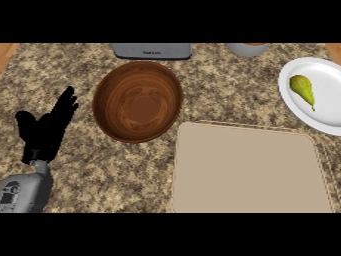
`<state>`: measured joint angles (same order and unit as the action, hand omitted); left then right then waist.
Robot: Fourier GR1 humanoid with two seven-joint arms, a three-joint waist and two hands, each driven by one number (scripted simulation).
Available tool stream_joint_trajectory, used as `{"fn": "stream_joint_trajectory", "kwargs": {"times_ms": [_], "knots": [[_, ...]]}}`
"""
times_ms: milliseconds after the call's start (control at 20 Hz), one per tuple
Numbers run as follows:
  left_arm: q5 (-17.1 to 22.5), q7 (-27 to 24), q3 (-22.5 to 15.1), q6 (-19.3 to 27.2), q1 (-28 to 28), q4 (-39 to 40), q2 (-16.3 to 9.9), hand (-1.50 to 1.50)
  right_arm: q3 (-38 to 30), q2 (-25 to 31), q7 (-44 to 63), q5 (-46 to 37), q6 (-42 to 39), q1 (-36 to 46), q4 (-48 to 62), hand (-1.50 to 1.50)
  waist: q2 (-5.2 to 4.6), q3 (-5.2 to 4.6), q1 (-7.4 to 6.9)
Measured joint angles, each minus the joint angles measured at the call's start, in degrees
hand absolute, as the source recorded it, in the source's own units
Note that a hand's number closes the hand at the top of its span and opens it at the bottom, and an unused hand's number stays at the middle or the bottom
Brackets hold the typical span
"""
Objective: Pick the pear from the tray and place it in the plate
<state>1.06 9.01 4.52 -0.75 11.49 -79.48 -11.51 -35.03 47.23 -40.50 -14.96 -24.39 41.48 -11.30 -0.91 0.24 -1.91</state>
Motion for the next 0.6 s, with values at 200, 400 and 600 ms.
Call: {"fn": "stream_joint_trajectory", "kwargs": {"times_ms": [200, 400, 600], "knots": [[0.05, 0.63, -0.09, -0.23, -0.1, -1.0, -0.06, 0.0, -0.03, 1.13, -0.83, 0.13, 0.43, -1.62, 0.23, -1.5, -0.06, 0.06, -0.27], [0.03, 0.17, -0.16, -0.29, -0.17, -0.45, 0.39, 0.0, 0.05, 2.2, -1.31, 0.12, 0.8, -2.71, 0.44, -1.5, -0.14, 0.09, -0.33], [0.02, 0.9, -0.29, -0.28, 0.15, -1.2, 0.47, 0.0, 0.76, 3.41, -1.11, -0.6, 1.08, -3.27, 0.65, -1.5, -0.19, 0.13, -0.61]]}}
